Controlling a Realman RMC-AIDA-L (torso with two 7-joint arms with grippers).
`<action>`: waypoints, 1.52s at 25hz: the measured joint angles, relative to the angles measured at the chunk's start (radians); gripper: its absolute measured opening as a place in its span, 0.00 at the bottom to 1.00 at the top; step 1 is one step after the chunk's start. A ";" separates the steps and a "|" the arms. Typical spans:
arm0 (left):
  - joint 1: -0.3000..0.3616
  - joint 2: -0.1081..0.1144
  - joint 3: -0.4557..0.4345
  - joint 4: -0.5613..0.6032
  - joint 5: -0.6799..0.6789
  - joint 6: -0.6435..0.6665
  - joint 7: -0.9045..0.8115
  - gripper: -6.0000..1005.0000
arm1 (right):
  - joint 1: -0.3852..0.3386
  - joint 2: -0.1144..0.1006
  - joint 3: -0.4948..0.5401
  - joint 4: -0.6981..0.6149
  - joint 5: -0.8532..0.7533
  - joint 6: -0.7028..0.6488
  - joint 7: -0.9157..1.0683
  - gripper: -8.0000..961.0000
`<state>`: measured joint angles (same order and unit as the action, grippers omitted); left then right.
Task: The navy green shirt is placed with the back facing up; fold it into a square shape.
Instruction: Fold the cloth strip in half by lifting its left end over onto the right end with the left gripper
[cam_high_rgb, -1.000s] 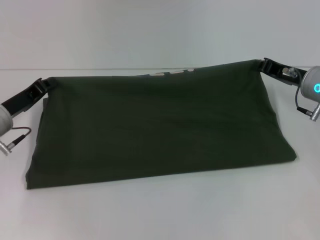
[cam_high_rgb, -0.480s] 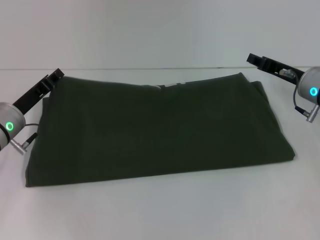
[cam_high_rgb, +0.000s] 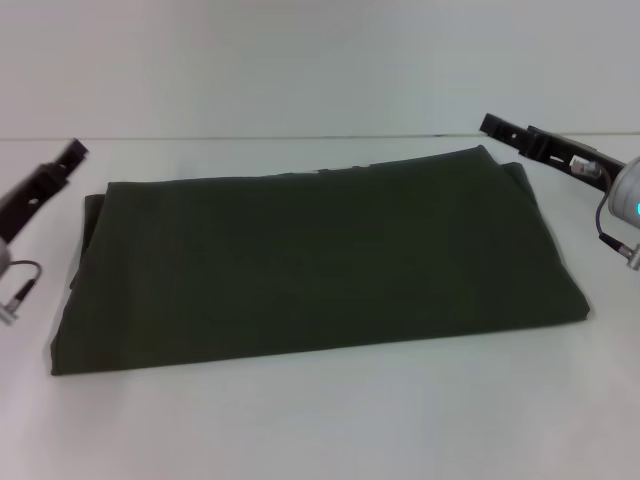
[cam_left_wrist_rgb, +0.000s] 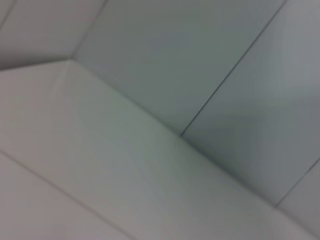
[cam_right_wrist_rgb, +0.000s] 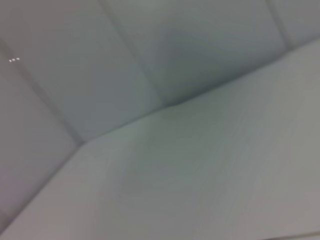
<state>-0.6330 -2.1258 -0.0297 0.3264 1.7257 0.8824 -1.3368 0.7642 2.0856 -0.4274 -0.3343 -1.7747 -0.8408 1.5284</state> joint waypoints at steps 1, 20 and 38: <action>0.010 0.005 0.002 0.001 -0.005 0.024 -0.015 0.49 | -0.006 -0.002 -0.005 -0.004 -0.002 -0.035 -0.022 0.72; 0.208 0.032 0.140 0.274 0.374 0.721 -0.765 0.93 | -0.140 0.000 -0.496 -0.123 -0.014 -0.501 -0.360 0.97; 0.286 0.050 0.137 0.450 0.630 0.718 -1.176 0.93 | -0.170 0.000 -0.553 -0.133 -0.017 -0.517 -0.438 0.97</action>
<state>-0.3469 -2.0753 0.1072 0.7764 2.3553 1.6002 -2.5128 0.5943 2.0855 -0.9808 -0.4668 -1.7919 -1.3581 1.0900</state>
